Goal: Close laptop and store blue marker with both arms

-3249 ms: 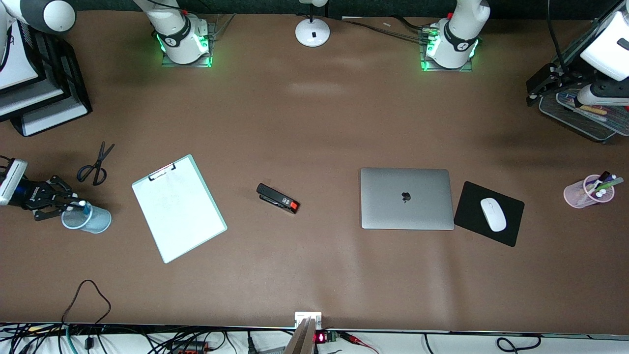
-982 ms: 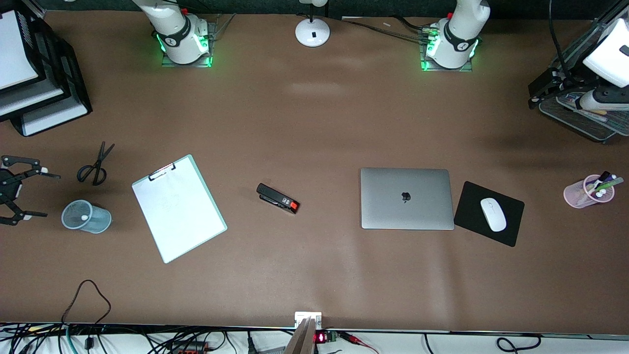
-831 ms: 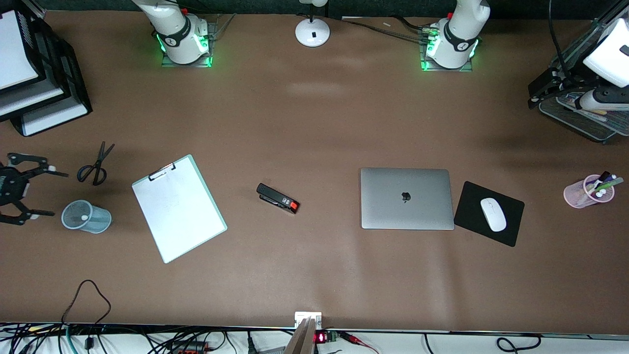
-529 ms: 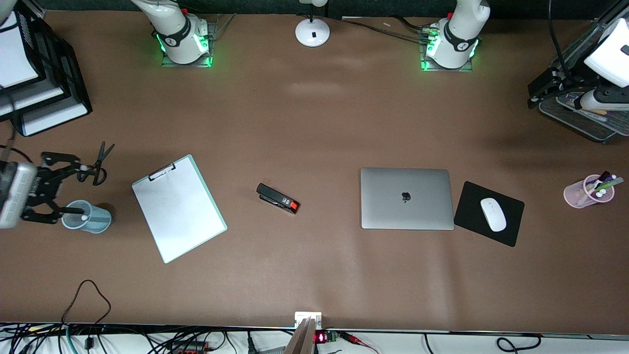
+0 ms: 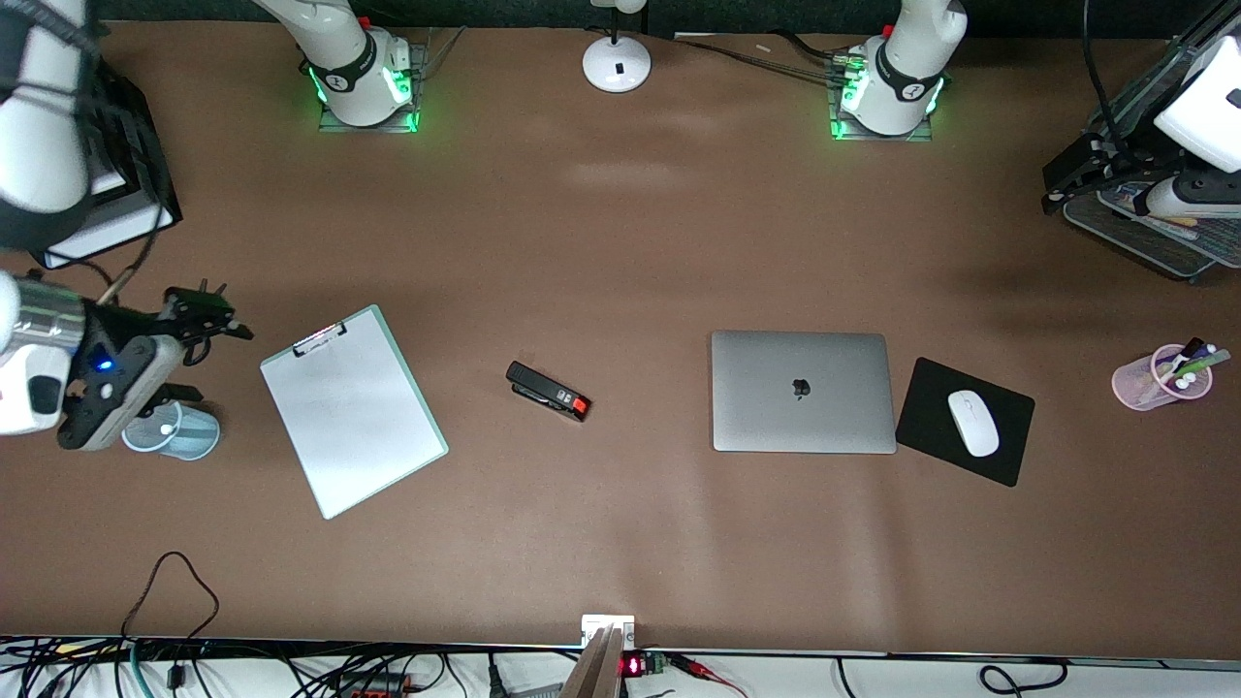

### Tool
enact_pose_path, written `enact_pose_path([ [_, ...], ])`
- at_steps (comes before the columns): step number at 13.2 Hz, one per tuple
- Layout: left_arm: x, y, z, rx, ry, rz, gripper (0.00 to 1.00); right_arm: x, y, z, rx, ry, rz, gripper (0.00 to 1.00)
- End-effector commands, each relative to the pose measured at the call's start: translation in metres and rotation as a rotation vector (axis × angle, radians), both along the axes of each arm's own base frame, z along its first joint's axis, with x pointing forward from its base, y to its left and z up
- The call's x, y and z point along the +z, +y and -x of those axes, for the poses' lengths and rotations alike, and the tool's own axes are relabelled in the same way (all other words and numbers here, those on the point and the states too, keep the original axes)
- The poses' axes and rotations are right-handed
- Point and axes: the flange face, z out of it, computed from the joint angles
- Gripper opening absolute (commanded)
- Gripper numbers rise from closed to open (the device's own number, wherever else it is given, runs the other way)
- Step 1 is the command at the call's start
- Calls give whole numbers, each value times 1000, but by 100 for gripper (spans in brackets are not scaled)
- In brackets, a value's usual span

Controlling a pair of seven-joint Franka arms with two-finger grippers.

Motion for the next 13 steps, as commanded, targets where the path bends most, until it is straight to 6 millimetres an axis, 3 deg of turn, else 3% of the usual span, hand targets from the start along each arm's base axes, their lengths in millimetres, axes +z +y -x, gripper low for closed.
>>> enact_pose_path([
  [1,5,2,5,-19,6,22,100,22,25,15,-191,11,116,100],
  [3,4,1,4,-21,7,22,100,17,34,27,-357,67,179,100],
  [6,6,1,5,-21,3,22,100,8,18,47,-604,144,224,100],
  [8,6,1,5,-21,3,22,100,15,-8,58,-660,129,293,100],
  [9,5,1,4,-21,4,22,100,24,-30,61,-702,118,301,100],
  [10,5,2,4,-19,4,22,100,30,-70,60,-755,103,280,100],
  [11,5,2,4,-19,4,22,100,37,-91,62,-785,90,266,100],
  [13,5,1,4,-21,4,22,100,51,-100,70,-796,85,266,100],
])
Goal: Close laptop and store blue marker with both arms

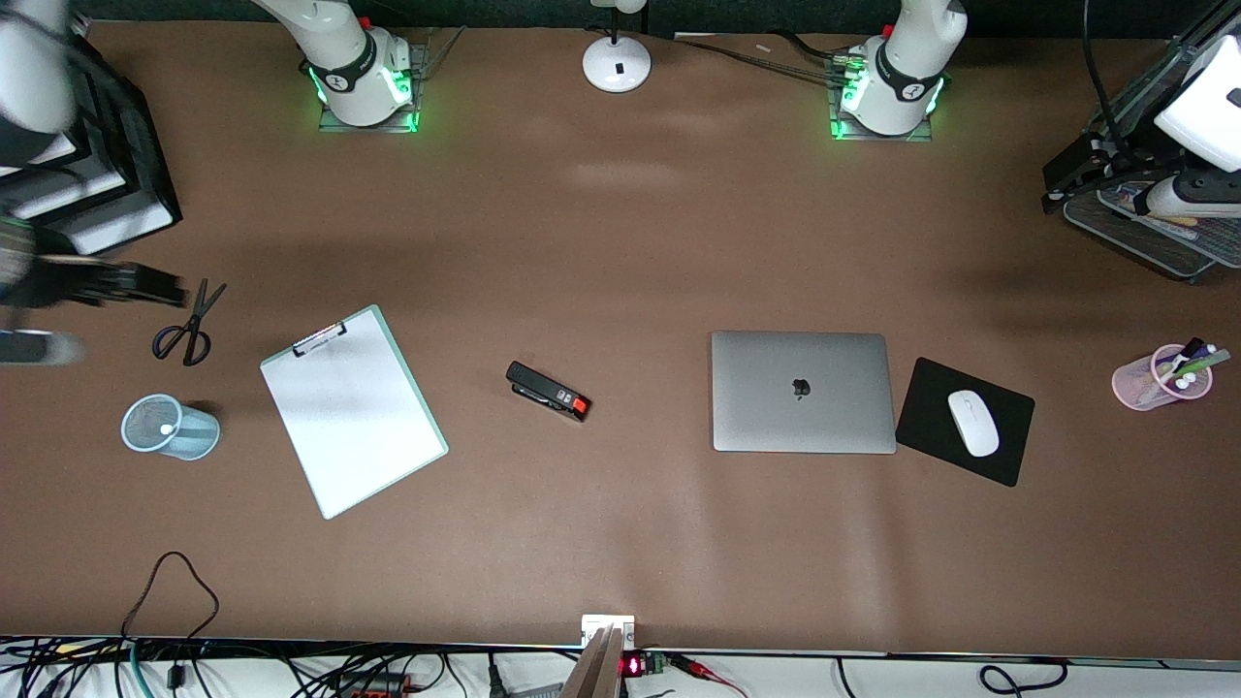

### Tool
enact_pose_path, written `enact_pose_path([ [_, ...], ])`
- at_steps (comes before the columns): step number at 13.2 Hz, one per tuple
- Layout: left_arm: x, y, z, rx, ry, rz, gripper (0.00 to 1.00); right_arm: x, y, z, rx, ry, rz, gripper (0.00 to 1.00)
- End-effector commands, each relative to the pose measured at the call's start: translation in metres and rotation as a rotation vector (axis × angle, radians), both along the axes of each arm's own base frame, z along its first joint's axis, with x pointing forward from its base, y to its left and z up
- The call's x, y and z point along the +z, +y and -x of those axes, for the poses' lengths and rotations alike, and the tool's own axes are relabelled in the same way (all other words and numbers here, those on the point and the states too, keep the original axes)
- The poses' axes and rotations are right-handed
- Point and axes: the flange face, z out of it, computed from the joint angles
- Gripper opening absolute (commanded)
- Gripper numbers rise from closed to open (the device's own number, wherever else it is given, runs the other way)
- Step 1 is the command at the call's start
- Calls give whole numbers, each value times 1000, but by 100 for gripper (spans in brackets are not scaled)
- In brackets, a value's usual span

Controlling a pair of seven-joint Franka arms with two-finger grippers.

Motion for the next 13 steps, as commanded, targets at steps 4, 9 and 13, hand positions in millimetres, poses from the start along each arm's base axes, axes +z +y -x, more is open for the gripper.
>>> enact_pose_path([
  [4,6,1,5,-21,8,21,100,11,-4,26,-9,-12,-12,100],
  [9,4,-2,7,-23,18,36,100,20,-5,56,1,-71,-22,100],
  [13,3,-3,7,-26,21,37,100,27,-5,60,33,-76,-25,100],
])
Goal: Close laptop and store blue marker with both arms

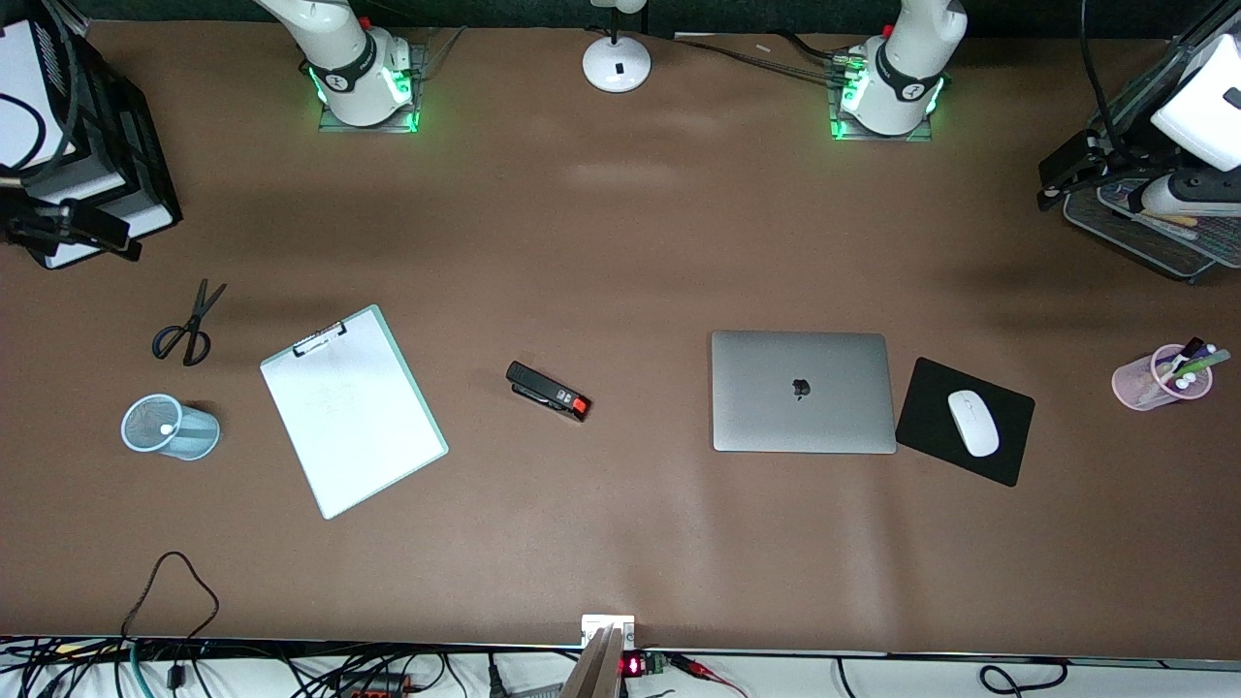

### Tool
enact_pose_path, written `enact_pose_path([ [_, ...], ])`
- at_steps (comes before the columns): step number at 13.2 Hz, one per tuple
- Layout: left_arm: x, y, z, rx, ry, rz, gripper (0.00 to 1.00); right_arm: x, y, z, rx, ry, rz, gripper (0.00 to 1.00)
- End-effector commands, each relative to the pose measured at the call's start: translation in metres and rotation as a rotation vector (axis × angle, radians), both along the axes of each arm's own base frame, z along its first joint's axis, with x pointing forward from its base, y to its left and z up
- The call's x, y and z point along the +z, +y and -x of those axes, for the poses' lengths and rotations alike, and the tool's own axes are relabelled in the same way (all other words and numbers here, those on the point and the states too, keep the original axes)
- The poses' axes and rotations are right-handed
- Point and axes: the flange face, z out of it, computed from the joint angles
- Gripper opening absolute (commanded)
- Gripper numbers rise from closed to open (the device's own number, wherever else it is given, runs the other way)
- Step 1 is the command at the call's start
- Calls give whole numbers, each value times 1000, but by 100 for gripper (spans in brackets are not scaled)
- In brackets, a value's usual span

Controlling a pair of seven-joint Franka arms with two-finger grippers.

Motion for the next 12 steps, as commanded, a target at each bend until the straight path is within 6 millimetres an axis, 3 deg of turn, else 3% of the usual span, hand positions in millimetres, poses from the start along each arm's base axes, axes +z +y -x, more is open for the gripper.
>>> enact_pose_path([
  [1,4,-3,5,-27,7,23,100,-1,1,7,46,2,4,100],
  [12,3,-4,5,-31,9,23,100,2,3,7,10,5,14,100],
])
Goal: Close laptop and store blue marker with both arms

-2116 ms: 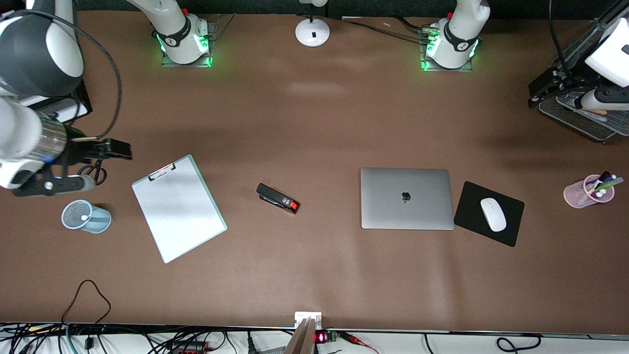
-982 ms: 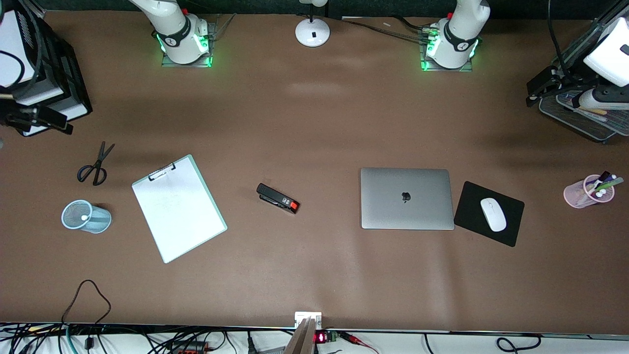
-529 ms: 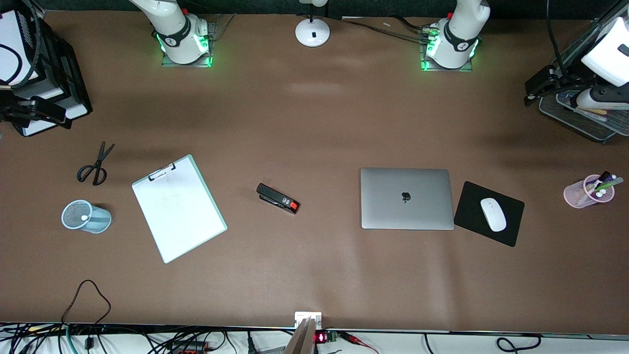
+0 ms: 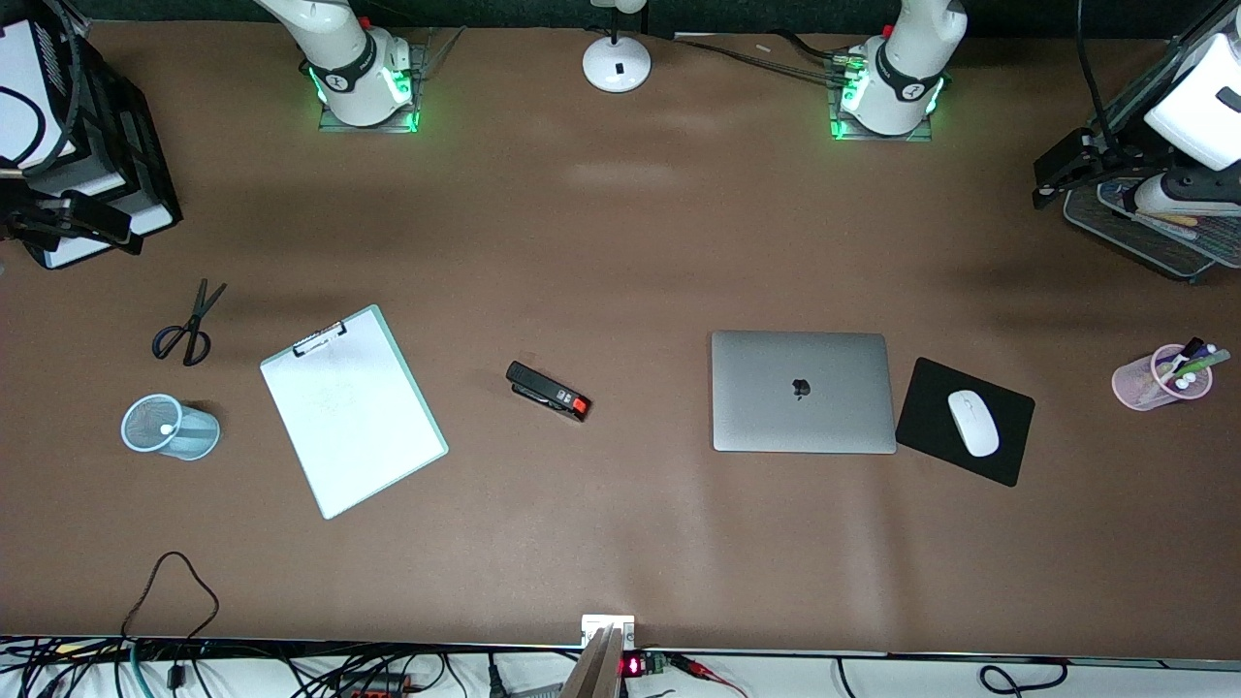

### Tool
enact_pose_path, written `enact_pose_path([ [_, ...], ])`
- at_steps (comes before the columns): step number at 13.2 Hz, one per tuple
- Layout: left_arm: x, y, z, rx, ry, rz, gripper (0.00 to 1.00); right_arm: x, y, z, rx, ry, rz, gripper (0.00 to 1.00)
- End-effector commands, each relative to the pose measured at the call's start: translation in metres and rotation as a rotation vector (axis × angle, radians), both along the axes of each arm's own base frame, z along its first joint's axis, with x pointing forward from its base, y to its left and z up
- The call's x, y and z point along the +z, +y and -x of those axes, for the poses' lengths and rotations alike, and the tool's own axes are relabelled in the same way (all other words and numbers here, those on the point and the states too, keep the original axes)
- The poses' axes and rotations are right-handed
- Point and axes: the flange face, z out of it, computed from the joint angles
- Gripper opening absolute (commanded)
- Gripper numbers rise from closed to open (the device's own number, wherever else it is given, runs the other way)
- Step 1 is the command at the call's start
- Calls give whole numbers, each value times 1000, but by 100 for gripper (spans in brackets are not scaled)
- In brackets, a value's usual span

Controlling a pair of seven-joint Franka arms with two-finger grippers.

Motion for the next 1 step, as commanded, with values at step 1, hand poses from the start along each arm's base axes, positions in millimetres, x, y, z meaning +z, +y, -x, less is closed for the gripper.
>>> enact_pose_path([
  [1,4,-1,4,-24,4,21,100,6,3,6,-7,-6,16,100],
])
